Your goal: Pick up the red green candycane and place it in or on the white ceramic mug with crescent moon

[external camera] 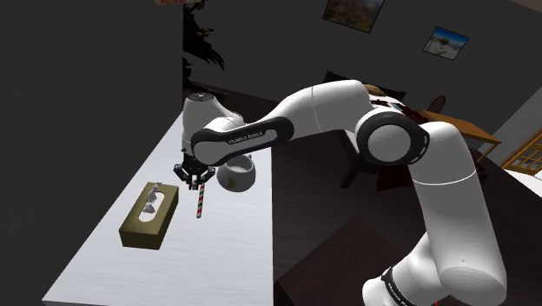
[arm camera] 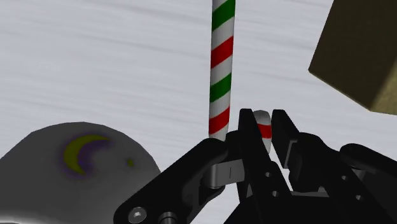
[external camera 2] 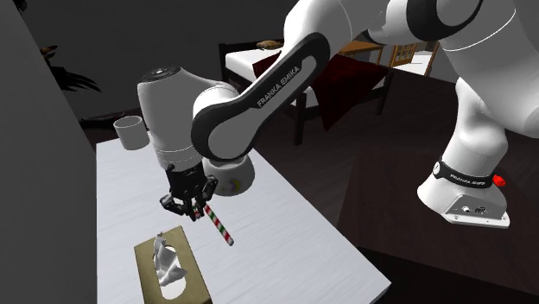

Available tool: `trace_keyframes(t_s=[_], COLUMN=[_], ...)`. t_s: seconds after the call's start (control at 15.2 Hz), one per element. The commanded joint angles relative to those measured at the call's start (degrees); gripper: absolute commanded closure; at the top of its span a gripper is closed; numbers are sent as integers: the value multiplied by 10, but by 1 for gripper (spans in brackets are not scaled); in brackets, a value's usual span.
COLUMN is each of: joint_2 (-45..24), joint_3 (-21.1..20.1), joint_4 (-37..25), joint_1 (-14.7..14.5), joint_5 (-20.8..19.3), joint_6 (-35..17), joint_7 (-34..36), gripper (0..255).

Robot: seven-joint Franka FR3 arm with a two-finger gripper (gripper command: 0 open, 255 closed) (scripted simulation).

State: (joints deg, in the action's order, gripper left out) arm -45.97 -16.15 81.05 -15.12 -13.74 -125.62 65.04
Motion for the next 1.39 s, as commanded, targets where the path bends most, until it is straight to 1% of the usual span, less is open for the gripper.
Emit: trace_keyframes(t_s=[0.0, 0.66, 1.32], joint_2=[8, 48, 77], joint_3=[-2, -10, -17], joint_4=[-3, -16, -46], joint_1=[1, 5, 7], joint_5=[2, 13, 22], joint_6=[11, 63, 121], joint_7=[-2, -7, -13], gripper=[255, 255, 255])
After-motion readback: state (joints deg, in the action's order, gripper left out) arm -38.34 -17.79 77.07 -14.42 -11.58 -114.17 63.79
